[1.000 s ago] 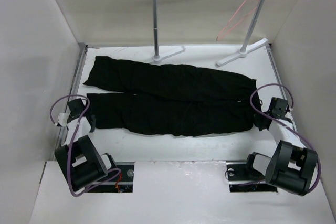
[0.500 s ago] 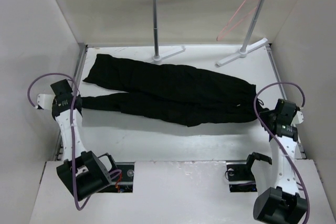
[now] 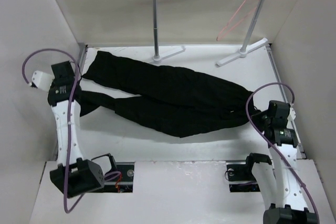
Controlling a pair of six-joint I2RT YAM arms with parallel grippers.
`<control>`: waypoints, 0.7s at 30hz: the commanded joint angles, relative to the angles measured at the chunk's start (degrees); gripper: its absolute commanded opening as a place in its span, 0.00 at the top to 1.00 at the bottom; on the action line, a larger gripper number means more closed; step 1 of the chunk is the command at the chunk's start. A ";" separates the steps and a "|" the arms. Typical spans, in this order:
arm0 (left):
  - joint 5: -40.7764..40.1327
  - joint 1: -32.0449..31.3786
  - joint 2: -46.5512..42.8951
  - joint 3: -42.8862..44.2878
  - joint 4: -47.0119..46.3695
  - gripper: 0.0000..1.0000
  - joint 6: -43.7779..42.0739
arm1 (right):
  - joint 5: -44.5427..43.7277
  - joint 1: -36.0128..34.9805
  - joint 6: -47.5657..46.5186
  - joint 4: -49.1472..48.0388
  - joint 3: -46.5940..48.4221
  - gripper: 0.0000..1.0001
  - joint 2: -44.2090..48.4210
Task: Place the trousers on the hanger
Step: Fold the trousers at the center of the board.
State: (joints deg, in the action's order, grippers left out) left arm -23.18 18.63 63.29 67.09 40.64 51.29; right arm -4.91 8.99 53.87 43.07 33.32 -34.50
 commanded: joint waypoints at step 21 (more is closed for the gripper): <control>-2.05 -8.13 67.21 69.82 -10.93 1.00 -9.10 | 1.57 6.17 -2.63 -17.41 37.05 0.97 -53.97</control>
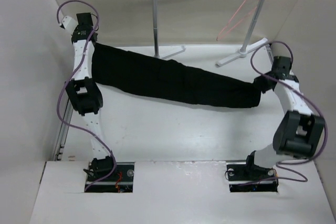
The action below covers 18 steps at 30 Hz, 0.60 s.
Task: Place the trousers on the hanger
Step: Fold the trousers at the center of the board.
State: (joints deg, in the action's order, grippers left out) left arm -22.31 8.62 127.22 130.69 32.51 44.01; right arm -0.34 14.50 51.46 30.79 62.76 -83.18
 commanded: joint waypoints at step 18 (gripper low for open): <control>4.90 2.15 -3.53 -16.30 -19.40 0.44 -0.95 | -3.53 -3.56 -0.49 -10.46 10.06 0.37 -12.12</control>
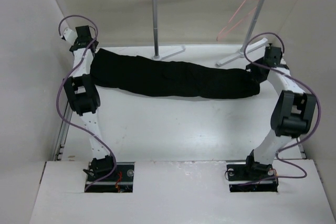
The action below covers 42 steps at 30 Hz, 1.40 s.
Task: Place the trousers on the hanger
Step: Fold the trousers at the center of the board.
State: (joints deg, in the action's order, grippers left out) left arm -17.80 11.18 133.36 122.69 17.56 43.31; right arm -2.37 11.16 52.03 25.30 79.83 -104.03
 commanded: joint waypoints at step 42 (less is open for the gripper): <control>-2.41 -1.63 -24.97 -53.15 -2.88 0.48 3.45 | -2.29 17.71 4.05 -8.87 -23.34 0.93 25.80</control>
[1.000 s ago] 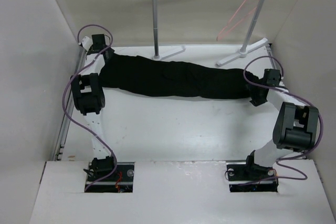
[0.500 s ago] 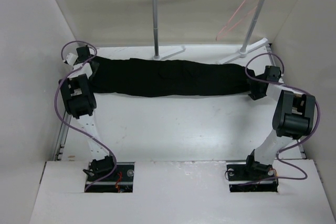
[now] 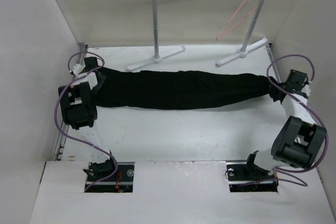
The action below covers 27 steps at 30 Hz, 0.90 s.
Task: Place the trousers on the hanger
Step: Fold the trousers at the center of the board.
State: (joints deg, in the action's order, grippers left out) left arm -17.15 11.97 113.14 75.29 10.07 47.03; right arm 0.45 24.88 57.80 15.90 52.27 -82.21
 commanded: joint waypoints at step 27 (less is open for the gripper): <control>4.49 -18.35 -66.82 -22.64 25.79 0.37 5.53 | -27.60 -61.27 -12.98 18.81 40.69 0.91 6.22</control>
State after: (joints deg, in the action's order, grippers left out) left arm -16.03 -9.17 48.25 50.89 33.12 53.63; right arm -19.44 -29.02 44.77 32.95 86.52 -70.26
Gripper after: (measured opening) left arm 0.633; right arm 0.098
